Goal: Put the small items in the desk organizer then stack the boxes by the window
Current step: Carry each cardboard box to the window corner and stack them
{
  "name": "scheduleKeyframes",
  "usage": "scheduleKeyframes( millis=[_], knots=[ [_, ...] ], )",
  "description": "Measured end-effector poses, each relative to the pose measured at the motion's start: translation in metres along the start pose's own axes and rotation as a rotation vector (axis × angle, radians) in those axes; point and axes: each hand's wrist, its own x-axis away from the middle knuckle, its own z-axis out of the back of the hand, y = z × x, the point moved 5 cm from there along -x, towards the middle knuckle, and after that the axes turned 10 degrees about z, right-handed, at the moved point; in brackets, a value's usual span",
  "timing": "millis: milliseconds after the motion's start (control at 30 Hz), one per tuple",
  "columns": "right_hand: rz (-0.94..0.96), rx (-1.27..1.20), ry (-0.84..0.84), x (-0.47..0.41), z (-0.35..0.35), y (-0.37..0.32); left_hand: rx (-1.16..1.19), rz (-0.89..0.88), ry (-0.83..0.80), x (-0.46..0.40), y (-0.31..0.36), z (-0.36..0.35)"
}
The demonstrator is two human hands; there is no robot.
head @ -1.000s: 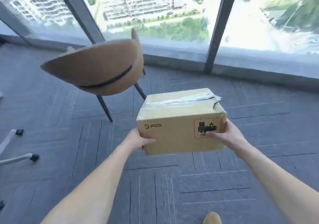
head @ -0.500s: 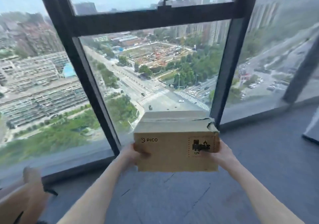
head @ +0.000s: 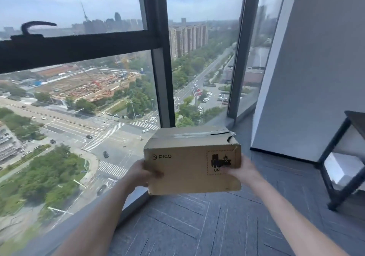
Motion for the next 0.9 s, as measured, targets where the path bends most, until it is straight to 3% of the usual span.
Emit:
scheduleKeyframes(
  millis=[200, 533, 900],
  knots=[
    [-0.056, 0.023, 0.18, -0.117, 0.06, 0.007, -0.042, -0.045, -0.151, -0.163, 0.102, -0.032],
    [-0.067, -0.017, 0.326, -0.323, 0.161, 0.058, -0.166, -0.093, -0.306, -0.407, 0.271, -0.126],
    [-0.176, -0.084, 0.303, -0.569, 0.279, 0.176, -0.194, -0.023, -0.381, -0.643, 0.407, -0.265]
  ],
)
